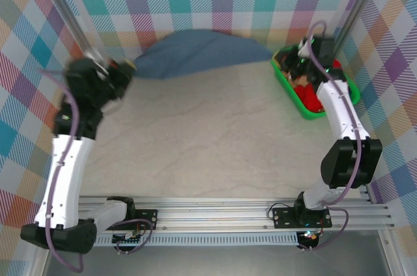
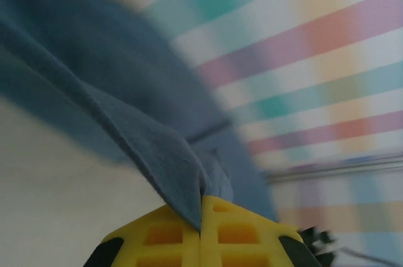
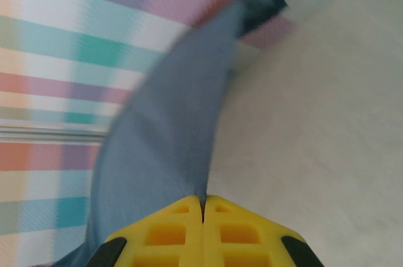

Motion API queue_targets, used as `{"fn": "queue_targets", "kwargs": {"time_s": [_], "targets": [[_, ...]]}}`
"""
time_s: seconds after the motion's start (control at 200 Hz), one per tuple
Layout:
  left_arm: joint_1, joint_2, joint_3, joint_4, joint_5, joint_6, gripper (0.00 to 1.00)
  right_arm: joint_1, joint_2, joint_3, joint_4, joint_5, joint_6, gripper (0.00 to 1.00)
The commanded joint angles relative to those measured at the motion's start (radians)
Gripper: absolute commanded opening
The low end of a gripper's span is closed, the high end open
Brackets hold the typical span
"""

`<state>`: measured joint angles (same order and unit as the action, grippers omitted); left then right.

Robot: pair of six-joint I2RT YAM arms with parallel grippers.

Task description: Fold and stack the t-shirts

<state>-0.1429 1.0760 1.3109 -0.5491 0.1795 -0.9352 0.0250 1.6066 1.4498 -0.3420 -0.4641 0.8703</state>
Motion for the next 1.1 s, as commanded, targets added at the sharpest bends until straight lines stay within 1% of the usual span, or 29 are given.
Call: {"fn": "queue_targets", "kwargs": {"time_s": [0.0,0.07,0.135,0.265,0.33,0.49,0.665,0.865,0.94,1.095], "targets": [[-0.112,-0.071,-0.326,-0.043,-0.076,-0.117,0.00,0.016,-0.024,-0.218,0.013,0.050,-0.062,0.00],[-0.196,-0.099,-0.519,0.034,-0.064,-0.202,0.00,0.016,-0.010,-0.337,0.002,0.112,-0.087,0.00],[-0.261,-0.083,-0.617,0.007,-0.099,-0.249,0.00,0.017,0.022,-0.393,-0.032,0.148,-0.107,0.00],[-0.304,-0.016,-0.715,0.003,-0.113,-0.273,0.00,0.024,0.095,-0.408,-0.127,0.176,-0.127,0.00],[-0.322,-0.001,-0.714,-0.022,-0.129,-0.287,0.00,0.034,0.104,-0.406,-0.183,0.214,-0.137,0.00],[-0.362,0.001,-0.667,-0.095,-0.178,-0.329,0.00,0.057,0.070,-0.416,-0.273,0.296,-0.137,0.00],[-0.376,-0.036,-0.615,-0.164,-0.223,-0.347,0.00,0.099,0.024,-0.401,-0.362,0.377,-0.136,0.00],[-0.377,-0.047,-0.591,-0.215,-0.248,-0.332,0.00,0.109,-0.102,-0.439,-0.507,0.540,-0.122,0.00],[-0.377,-0.032,-0.599,-0.214,-0.244,-0.332,0.00,0.110,-0.154,-0.472,-0.549,0.550,-0.113,0.00],[-0.379,-0.004,-0.610,-0.239,-0.261,-0.333,0.00,0.110,-0.257,-0.589,-0.585,0.516,-0.049,0.00]]}}
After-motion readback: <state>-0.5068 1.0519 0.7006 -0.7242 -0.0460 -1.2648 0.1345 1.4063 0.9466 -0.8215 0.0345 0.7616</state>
